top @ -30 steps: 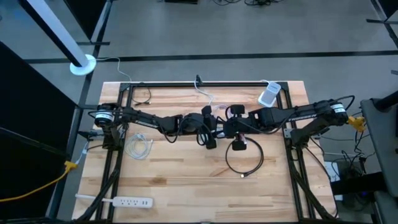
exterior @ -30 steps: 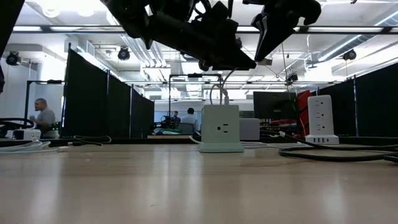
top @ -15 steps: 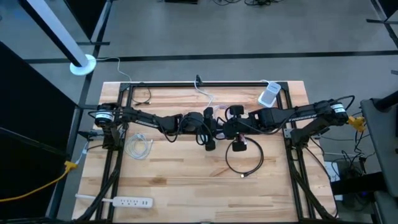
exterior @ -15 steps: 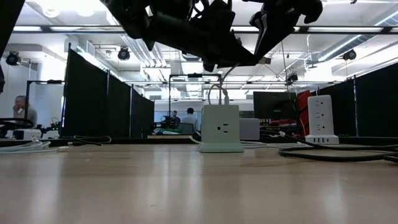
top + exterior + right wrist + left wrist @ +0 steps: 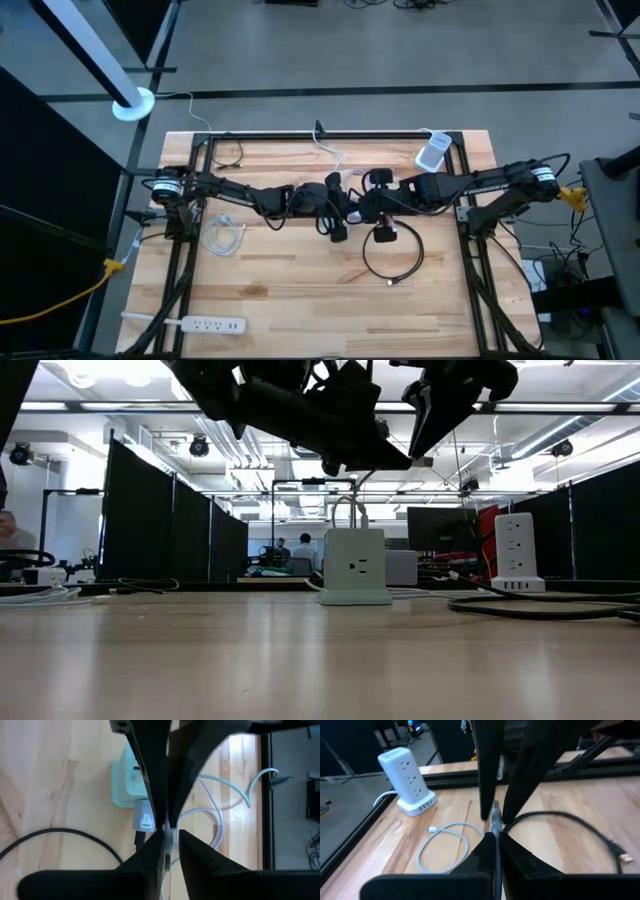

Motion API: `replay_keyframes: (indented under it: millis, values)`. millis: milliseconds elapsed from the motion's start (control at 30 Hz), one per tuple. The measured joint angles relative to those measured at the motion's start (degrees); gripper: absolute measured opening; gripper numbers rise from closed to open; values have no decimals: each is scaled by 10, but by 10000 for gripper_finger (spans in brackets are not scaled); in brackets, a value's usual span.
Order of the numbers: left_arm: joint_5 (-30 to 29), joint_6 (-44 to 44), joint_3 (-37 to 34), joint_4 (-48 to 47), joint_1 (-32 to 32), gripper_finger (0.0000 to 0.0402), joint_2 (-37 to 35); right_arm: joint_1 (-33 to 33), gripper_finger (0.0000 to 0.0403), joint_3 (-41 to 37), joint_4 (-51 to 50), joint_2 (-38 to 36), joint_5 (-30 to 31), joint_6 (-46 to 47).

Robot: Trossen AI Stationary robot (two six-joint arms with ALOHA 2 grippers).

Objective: Insert USB
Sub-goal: Insert the violet USB cable into the top white outlet

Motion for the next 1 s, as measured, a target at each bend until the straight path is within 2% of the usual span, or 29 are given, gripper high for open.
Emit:
replay_keyframes:
  millis: [100,233,333,467,600,667,833,1000]
  values:
    - [-28,1,0,-32,-4,1,-7,0,78,7,-35,-3,31,39]
    - [-37,1,-1,-46,-14,0,-10,-10,115,39,-93,-9,144,140]
    - [-36,1,-1,-45,-26,0,-15,-32,139,56,-147,-13,158,184]
    - [-36,8,-1,-54,-42,0,-21,-67,167,57,-179,-21,90,175]
    - [-60,14,-1,-74,-51,0,-29,-71,184,57,-131,-24,-53,129]
    - [-79,14,-1,-81,-51,0,-34,-55,188,57,-94,-24,-101,107]
    - [-82,11,-20,-66,-51,0,-61,-11,180,56,-65,-23,-112,68]
    - [-67,3,-42,-28,-53,0,-80,-2,168,56,-42,-23,-102,69]
